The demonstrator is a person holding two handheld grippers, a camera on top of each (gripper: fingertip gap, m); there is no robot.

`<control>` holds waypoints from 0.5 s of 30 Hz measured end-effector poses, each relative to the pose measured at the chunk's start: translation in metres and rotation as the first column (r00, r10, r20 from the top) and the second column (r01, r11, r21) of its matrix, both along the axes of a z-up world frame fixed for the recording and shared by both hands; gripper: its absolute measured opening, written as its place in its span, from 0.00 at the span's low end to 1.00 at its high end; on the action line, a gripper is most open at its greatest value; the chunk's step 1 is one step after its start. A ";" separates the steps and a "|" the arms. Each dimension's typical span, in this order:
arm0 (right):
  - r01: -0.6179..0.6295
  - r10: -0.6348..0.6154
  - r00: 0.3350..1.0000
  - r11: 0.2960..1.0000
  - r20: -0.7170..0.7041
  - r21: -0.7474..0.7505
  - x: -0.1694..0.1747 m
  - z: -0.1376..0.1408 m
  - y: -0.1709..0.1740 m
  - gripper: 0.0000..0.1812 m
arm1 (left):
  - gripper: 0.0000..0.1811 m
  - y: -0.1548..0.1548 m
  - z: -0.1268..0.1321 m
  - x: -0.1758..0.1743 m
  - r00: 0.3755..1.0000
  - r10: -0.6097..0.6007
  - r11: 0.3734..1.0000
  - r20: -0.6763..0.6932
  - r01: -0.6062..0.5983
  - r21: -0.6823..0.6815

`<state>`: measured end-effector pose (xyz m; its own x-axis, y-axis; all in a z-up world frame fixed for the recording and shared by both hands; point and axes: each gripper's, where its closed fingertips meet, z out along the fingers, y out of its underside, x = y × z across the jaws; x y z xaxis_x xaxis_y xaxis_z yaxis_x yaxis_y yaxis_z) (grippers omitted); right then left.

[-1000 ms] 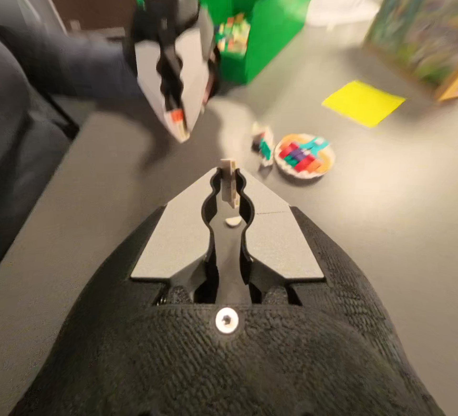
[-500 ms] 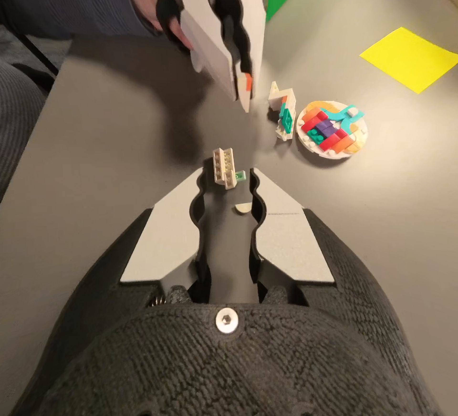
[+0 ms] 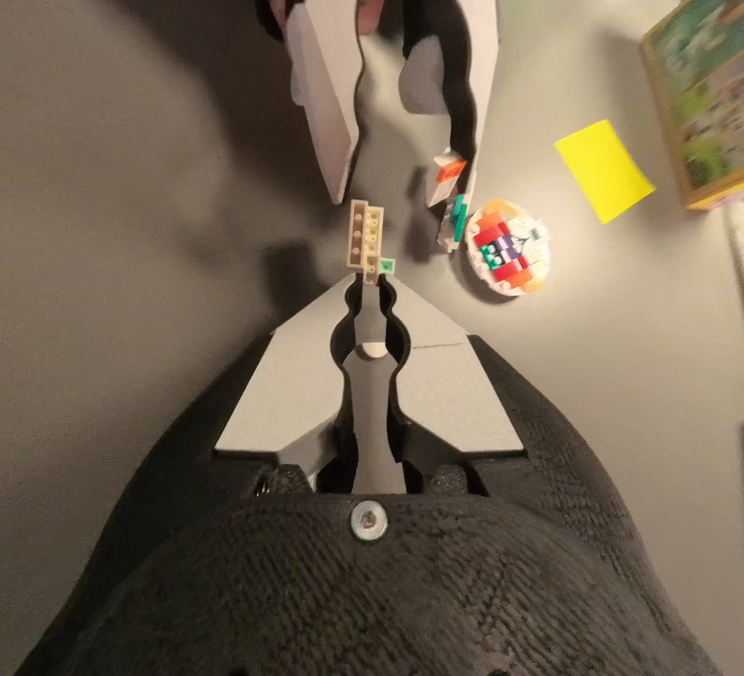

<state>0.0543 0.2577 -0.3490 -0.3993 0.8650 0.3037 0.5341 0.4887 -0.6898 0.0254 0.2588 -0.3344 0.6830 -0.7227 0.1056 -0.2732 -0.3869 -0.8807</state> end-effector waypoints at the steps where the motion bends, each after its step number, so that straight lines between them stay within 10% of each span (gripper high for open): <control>1: -0.005 0.006 1.000 0.999 -0.019 0.047 -0.001 0.002 0.001 0.03 | 0.39 0.000 0.000 0.000 1.000 0.004 1.000 0.016 -0.004 -0.018; 9: 0.022 0.031 0.990 0.932 -0.138 0.363 -0.009 0.019 0.014 0.03 | 0.40 -0.006 -0.011 0.002 0.990 0.024 0.969 0.138 0.011 -0.248; 15: 0.041 0.044 0.985 0.878 -0.165 0.477 -0.011 0.024 0.018 0.03 | 0.45 -0.005 -0.027 -0.007 0.990 0.064 0.976 -0.123 -0.088 -0.201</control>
<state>0.0433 0.2762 -0.3250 -0.3082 0.5973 0.7405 0.4321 0.7813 -0.4504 0.0183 0.2538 -0.3609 0.7513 -0.6391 0.1644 -0.3305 -0.5801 -0.7445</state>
